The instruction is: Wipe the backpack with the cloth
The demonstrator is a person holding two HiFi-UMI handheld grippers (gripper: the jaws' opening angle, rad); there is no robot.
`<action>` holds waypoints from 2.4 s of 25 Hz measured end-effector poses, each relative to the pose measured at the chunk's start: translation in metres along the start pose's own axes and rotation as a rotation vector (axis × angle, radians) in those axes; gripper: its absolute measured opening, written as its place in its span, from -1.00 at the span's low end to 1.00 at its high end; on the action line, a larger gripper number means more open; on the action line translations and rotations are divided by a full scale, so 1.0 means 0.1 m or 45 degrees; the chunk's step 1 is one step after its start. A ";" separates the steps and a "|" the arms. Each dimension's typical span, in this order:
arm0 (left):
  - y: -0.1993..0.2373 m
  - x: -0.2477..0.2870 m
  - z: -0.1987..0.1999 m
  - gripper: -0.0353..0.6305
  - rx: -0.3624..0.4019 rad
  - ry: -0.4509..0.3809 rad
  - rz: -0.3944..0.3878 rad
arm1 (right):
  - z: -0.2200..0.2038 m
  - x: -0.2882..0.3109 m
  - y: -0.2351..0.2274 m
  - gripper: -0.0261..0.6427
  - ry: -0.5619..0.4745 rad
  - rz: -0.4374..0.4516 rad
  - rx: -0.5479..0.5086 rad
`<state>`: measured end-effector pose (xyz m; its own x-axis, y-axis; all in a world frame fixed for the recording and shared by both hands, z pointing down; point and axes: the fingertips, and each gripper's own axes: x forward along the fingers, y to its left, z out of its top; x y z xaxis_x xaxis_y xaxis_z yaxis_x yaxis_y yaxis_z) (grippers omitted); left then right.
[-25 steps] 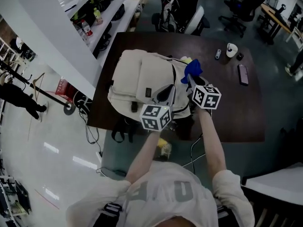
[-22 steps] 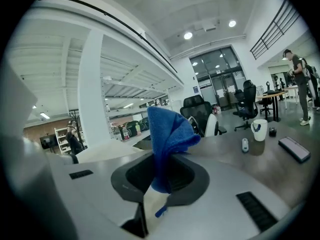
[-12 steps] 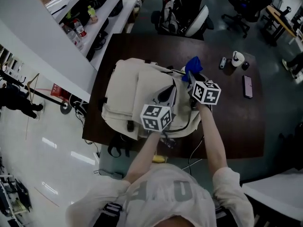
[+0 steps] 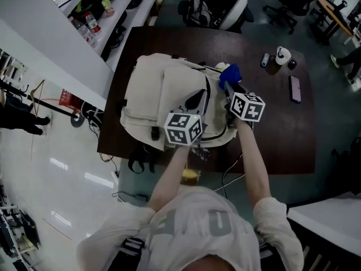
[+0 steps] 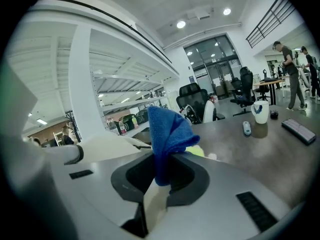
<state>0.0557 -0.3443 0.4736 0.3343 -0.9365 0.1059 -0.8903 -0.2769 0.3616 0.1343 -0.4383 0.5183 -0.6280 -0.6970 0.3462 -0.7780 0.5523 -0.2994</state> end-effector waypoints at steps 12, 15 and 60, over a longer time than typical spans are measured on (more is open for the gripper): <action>-0.50 -1.00 -0.18 -0.88 0.031 -0.029 0.041 | -0.69 -0.95 0.51 -0.79 0.046 0.035 -0.002; -0.59 -1.25 -0.26 -0.88 0.030 -0.032 0.055 | -0.88 -1.17 0.64 -0.79 0.053 0.042 -0.001; -0.48 0.16 -0.35 -0.88 -0.040 0.079 -0.071 | 0.32 -0.10 -0.52 -0.79 -0.049 -0.089 -0.093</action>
<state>0.1150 -0.3386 0.4908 0.4026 -0.9044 0.1415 -0.8599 -0.3207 0.3973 0.1816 -0.4749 0.5021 -0.5722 -0.7512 0.3290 -0.8199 0.5328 -0.2095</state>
